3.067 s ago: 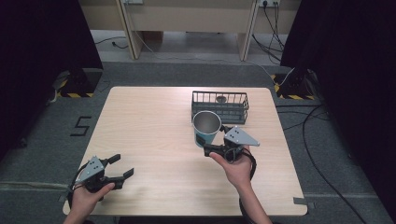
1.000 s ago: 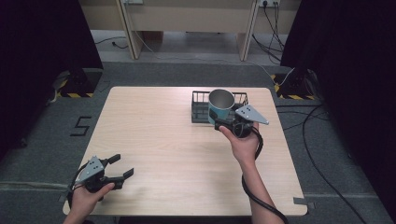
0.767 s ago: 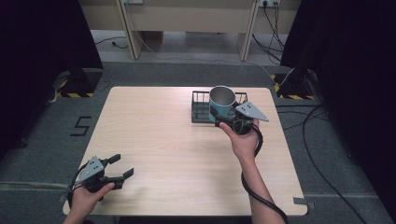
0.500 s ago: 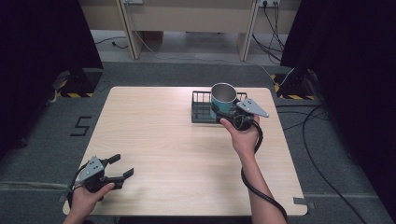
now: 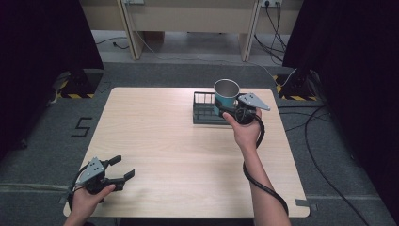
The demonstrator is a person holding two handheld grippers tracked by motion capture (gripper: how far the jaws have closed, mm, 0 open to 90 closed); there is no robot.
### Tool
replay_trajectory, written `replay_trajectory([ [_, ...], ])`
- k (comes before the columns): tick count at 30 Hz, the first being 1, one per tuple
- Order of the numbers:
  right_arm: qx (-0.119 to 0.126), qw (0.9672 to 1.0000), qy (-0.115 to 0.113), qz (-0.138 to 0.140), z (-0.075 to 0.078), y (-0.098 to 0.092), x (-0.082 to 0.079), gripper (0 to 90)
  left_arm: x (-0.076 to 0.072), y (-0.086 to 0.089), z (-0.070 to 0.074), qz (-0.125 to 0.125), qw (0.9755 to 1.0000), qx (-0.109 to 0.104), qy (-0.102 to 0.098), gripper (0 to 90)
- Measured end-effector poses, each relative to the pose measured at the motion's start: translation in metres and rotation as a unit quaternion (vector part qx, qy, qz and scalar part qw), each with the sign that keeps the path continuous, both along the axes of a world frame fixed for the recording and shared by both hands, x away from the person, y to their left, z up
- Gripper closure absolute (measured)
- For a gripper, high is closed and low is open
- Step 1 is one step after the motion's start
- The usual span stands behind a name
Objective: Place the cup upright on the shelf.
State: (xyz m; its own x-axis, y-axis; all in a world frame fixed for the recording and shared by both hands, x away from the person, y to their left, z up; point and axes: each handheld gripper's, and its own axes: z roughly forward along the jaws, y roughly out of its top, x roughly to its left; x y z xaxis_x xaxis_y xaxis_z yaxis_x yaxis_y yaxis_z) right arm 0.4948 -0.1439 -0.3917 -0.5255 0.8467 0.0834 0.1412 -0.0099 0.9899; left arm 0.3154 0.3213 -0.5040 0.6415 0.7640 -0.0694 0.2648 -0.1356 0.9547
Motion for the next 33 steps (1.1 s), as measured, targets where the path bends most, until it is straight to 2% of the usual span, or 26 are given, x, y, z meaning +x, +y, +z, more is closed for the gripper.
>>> replay_trajectory([
  [20, -0.006, 0.9995, 0.019, -0.023, 0.005, -0.003, 0.033, 17.5, 0.000, 0.001, 0.000, 0.001, 1.0000, -0.002, 0.000, 16.6],
  [33, -0.003, 0.9985, 0.039, -0.037, 0.000, -0.001, 0.051, 17.5, 0.000, 0.001, 0.000, 0.000, 1.0000, -0.002, 0.000, 16.6],
])
